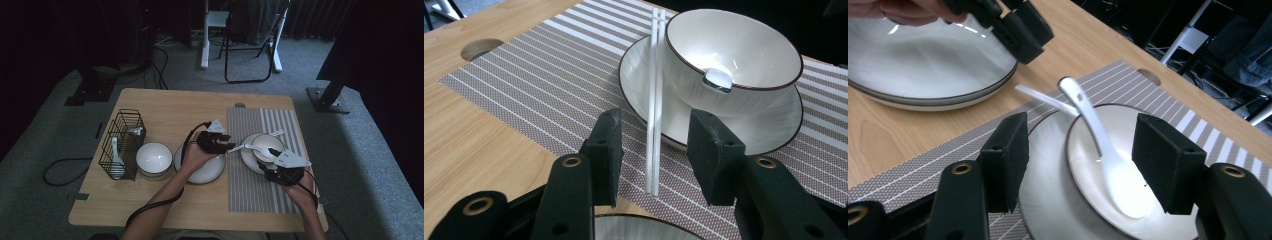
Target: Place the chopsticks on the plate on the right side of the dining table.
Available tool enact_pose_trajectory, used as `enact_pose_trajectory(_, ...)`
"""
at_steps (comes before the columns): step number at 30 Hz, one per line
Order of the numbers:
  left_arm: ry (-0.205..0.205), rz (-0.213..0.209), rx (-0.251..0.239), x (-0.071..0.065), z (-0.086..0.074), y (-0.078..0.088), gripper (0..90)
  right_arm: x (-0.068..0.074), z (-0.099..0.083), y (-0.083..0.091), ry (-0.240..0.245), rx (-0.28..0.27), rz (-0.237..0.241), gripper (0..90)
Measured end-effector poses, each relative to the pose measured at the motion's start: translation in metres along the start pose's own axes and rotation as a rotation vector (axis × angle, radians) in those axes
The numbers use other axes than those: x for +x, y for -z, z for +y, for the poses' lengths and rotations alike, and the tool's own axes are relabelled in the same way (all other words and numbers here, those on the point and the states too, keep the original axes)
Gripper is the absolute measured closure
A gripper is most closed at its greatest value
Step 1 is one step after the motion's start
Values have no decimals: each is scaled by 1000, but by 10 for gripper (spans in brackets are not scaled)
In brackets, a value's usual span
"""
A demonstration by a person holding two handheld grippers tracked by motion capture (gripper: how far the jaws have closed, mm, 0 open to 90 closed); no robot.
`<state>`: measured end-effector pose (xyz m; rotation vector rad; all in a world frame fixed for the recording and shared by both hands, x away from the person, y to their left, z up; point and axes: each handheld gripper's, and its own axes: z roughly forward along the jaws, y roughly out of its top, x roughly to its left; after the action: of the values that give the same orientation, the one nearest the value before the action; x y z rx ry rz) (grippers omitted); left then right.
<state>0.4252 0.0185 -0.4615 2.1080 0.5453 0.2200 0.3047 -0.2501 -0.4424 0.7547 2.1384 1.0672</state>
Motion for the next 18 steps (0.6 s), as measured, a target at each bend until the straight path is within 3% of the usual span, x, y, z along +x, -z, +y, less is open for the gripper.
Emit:
enact_pose_trajectory(2, 0, 0, 0, 0, 0, 0, 578, -2, 1, 0, 6, 4, 1, 390)
enact_pose_trajectory(11, 3, 12, 2, 0, 1, 2, 551, -22, 11, 1, 141, 71, -11, 321)
enact_pose_trajectory(13, 5, 13, 2, 0, 0, 2, 550, -26, 14, 1, 173, 70, -8, 317)
enact_pose_trajectory(18, 11, 14, -1, 1, -1, 2, 548, -38, 22, -2, 199, 56, 1, 315)
